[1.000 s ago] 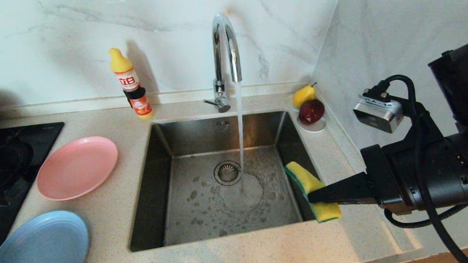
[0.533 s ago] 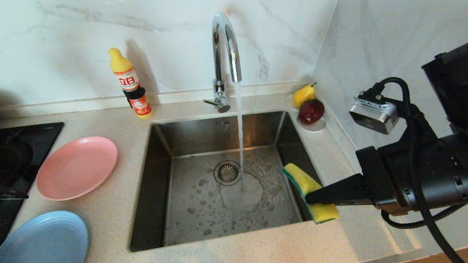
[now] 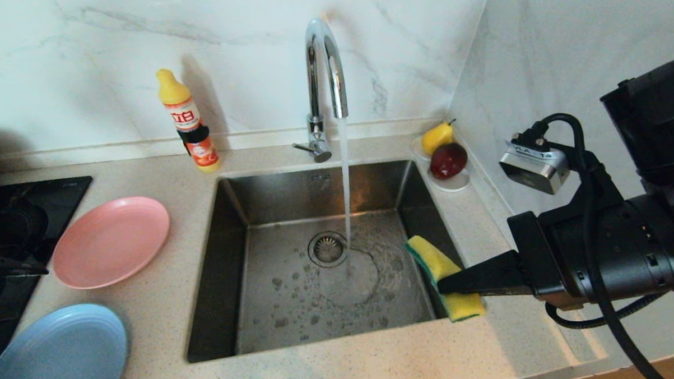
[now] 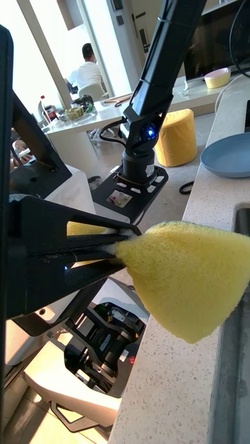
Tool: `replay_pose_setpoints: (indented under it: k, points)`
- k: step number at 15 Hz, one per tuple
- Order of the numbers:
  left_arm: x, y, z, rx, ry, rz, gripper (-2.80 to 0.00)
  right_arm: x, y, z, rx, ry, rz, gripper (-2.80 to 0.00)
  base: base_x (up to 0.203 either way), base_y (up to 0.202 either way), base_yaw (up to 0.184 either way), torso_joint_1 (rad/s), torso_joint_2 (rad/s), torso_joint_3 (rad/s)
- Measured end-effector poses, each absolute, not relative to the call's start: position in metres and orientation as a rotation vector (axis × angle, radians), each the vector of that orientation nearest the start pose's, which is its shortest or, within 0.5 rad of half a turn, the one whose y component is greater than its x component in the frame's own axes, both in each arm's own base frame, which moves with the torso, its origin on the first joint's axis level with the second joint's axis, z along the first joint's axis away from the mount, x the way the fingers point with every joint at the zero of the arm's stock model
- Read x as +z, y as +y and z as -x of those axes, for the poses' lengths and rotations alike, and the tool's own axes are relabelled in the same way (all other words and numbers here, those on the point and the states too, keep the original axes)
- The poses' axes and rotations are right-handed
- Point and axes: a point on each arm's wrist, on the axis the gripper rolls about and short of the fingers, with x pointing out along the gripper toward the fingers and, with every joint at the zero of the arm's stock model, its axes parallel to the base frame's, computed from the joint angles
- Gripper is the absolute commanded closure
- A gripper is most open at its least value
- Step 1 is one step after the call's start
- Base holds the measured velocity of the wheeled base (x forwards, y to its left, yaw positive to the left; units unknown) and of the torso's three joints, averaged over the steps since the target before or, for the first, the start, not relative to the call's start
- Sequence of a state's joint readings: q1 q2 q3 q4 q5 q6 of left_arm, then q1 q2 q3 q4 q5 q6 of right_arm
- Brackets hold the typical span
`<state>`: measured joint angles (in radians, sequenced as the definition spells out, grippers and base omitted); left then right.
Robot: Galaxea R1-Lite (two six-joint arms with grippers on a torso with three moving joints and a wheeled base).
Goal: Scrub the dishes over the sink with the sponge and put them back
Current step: Wash the plate
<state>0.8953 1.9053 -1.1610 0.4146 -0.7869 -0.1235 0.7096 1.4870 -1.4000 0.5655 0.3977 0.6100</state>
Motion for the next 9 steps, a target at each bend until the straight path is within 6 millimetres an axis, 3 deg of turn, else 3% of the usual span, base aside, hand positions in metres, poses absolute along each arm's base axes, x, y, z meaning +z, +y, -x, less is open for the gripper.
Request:
replay_pose_setpoints:
  k: [4,9]
  points:
    - [0.1209,0.2389,-0.2129,0.106,0.742,1.001,-2.80,0.2977,0.1594,-0.1721,0.820,0.975,-0.420,0.00,0.000,0.000,0.000,0.000,0.00,0.000]
    - [0.1221,0.2405,-0.2210,0.105,0.703,0.993,-2.80,0.2956,0.1583,-0.1714,0.816,0.982,-0.418,0.00,0.000,0.000,0.000,0.000,0.00,0.000]
